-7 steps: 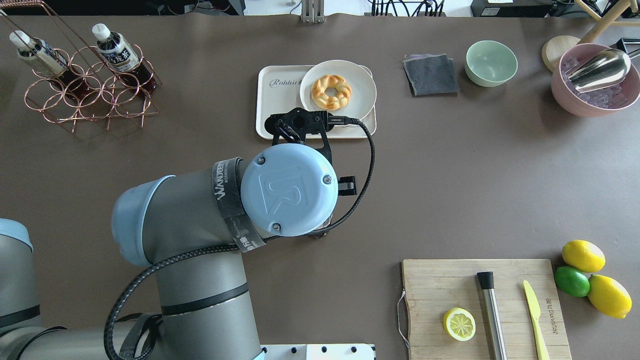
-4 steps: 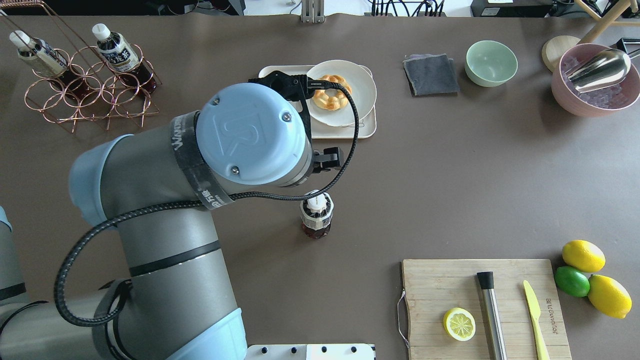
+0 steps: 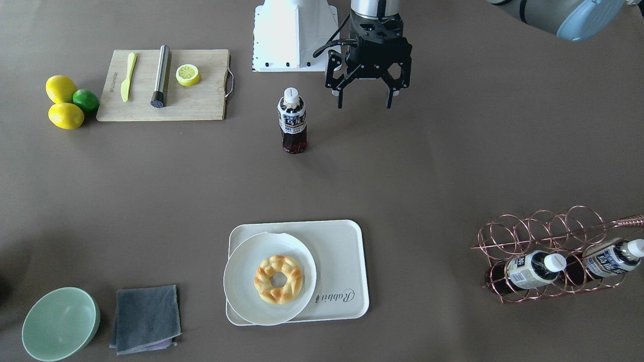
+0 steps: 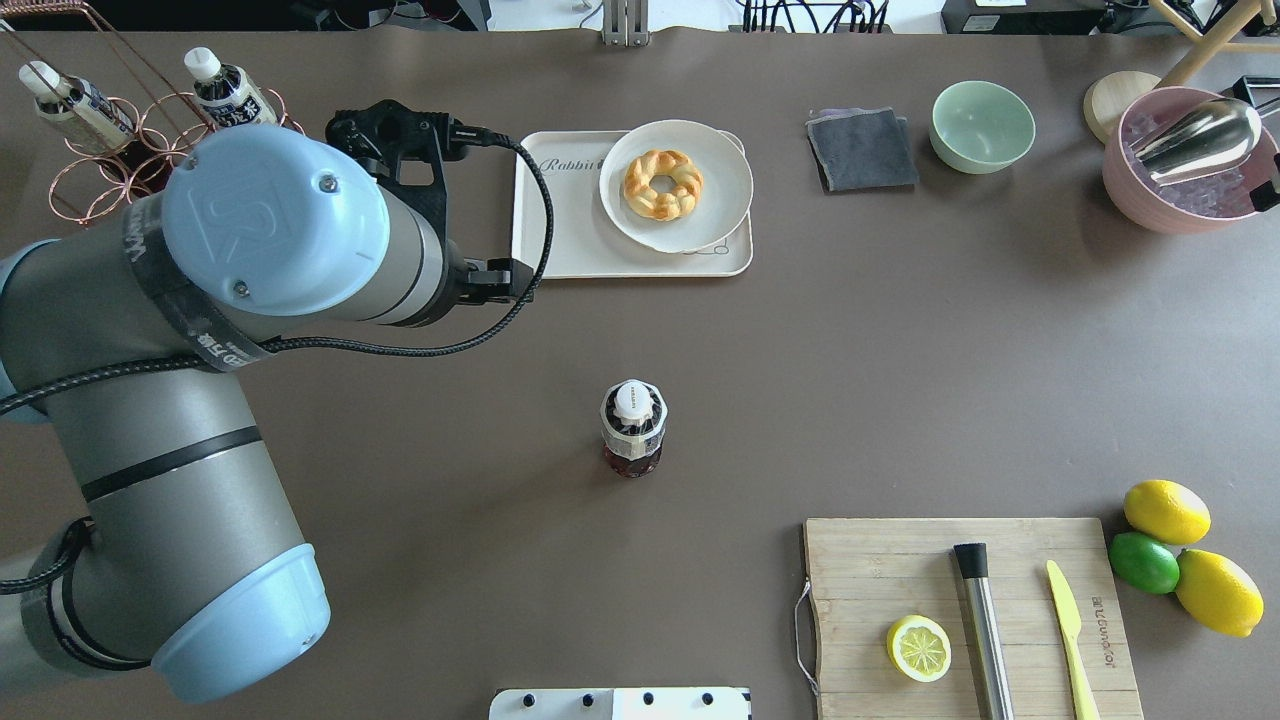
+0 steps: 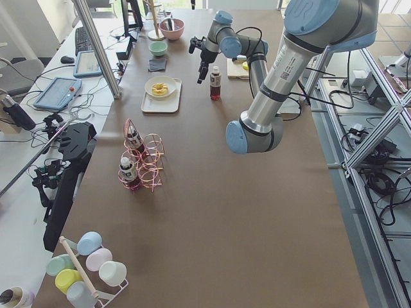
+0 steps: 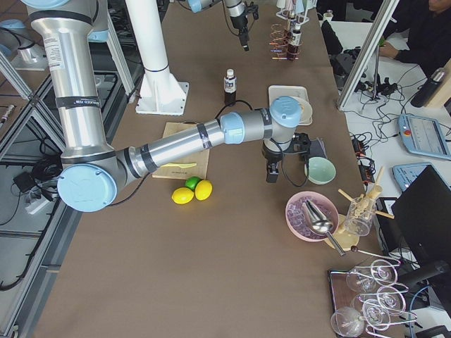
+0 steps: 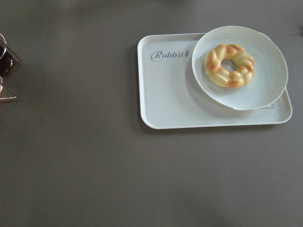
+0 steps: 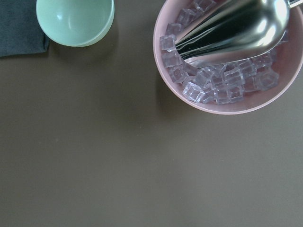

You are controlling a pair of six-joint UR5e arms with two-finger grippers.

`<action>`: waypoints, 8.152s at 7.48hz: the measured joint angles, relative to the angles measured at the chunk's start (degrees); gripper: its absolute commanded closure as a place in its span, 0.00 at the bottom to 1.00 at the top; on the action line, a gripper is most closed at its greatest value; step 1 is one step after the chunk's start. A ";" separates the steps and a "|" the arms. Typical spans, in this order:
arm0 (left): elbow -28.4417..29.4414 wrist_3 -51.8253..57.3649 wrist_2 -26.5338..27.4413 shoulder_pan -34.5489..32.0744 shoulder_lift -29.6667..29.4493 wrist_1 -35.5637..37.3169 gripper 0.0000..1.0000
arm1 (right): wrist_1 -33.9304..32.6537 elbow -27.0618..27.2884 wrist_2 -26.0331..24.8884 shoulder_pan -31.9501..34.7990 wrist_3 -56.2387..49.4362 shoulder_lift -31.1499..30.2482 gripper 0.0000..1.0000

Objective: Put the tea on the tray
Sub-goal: 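Set the bottle upright on the table and open the left gripper, then withdraw the left arm to the rack while the right arm reaches toward the bottle, then lower the right gripper onto the bottle cap and grasp it, then lift the bottle with the right gripper and lower it onto the tray beside the plate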

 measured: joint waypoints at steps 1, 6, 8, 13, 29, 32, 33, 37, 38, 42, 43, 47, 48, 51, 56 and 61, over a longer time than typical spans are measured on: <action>0.18 -2.02 1.77 -0.41 3.80 -2.52 0.02 | 0.02 1.15 0.07 -1.61 1.71 0.46 0.00; 2.58 -4.51 9.21 -1.76 8.41 -7.92 0.02 | 0.08 4.58 -0.82 -9.68 14.42 7.04 0.00; 2.26 -3.42 8.31 -4.53 10.35 -8.53 0.02 | 0.05 4.79 -2.56 -13.30 20.73 10.96 0.00; -0.13 12.46 -2.29 -16.27 24.54 -19.34 0.02 | 0.17 5.33 -7.97 -21.77 32.31 18.04 0.00; 18.24 56.63 -38.32 -55.40 30.80 -7.17 0.02 | -15.62 10.73 -33.62 -54.84 68.03 42.56 0.00; 19.12 57.42 -38.37 -55.51 30.57 -7.21 0.02 | -15.47 6.17 -35.07 -55.22 64.36 43.89 0.00; 19.16 57.44 -38.37 -55.49 30.55 -7.26 0.02 | -15.41 5.64 -35.58 -55.00 61.82 43.48 0.00; 19.43 57.54 -38.29 -55.40 30.55 -7.59 0.02 | -6.73 4.81 -35.93 -55.50 59.33 38.48 0.00; 19.76 57.54 -38.28 -55.38 30.55 -8.00 0.02 | -5.37 4.51 -35.96 -55.61 59.27 37.93 0.00; 22.75 57.54 -38.28 -55.21 30.59 -12.19 0.02 | -4.71 4.32 -36.52 -55.70 59.51 38.21 0.37; 23.11 57.54 -38.28 -55.16 30.61 -12.74 0.02 | -4.80 4.32 -36.67 -55.70 59.66 38.30 0.52; 23.70 57.48 -38.28 -55.04 30.49 -13.30 0.02 | -4.95 4.36 -37.79 -55.55 59.92 38.36 1.00; 23.73 57.46 -38.28 -55.03 30.43 -13.32 0.02 | -4.98 4.38 -38.13 -55.42 59.94 38.37 1.00; 23.77 57.46 -38.28 -55.02 30.38 -13.30 0.02 | -8.41 4.51 -37.10 -52.35 59.66 42.09 1.00; 23.92 57.46 -38.28 -55.02 30.56 -13.25 0.02 | -8.73 -12.40 -31.88 -43.69 54.31 55.47 1.00; 27.02 57.30 -38.20 -55.03 31.08 -16.97 0.02 | 9.97 -43.21 -30.61 -38.08 50.11 66.87 1.00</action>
